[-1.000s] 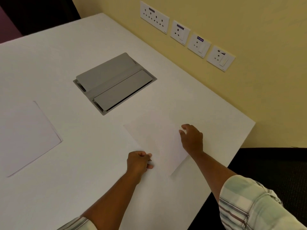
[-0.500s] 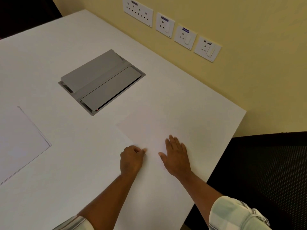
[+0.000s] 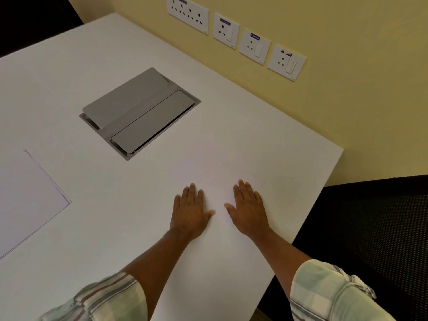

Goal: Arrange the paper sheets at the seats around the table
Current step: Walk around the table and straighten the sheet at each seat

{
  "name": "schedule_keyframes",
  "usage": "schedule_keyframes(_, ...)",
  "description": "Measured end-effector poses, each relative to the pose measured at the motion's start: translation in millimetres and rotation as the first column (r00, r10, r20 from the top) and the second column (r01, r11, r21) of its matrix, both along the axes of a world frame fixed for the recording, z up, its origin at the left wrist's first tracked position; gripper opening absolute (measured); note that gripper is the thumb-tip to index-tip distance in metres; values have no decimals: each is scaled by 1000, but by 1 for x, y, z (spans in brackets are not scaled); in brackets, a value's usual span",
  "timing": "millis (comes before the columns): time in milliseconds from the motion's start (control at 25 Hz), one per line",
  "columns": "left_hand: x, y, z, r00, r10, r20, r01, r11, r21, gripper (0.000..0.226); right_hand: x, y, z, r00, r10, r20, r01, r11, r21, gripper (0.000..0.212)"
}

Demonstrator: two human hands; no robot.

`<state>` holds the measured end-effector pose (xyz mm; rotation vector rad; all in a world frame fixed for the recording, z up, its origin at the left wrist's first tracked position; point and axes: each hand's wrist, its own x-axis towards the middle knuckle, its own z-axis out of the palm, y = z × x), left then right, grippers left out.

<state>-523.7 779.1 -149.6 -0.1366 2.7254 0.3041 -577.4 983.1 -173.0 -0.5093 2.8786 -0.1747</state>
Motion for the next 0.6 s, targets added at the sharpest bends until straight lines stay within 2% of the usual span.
schedule_keyframes(280, -2, -3, -2, 1000, -8, 3, 8, 1000, 8, 83, -1, 0, 5, 1000, 12, 14, -12, 1000, 0, 73)
schedule_keyframes(600, 16, -27, 1, 999, 29, -46, -28, 999, 24, 87, 6, -14, 21, 998, 15, -54, -20, 996, -81, 77)
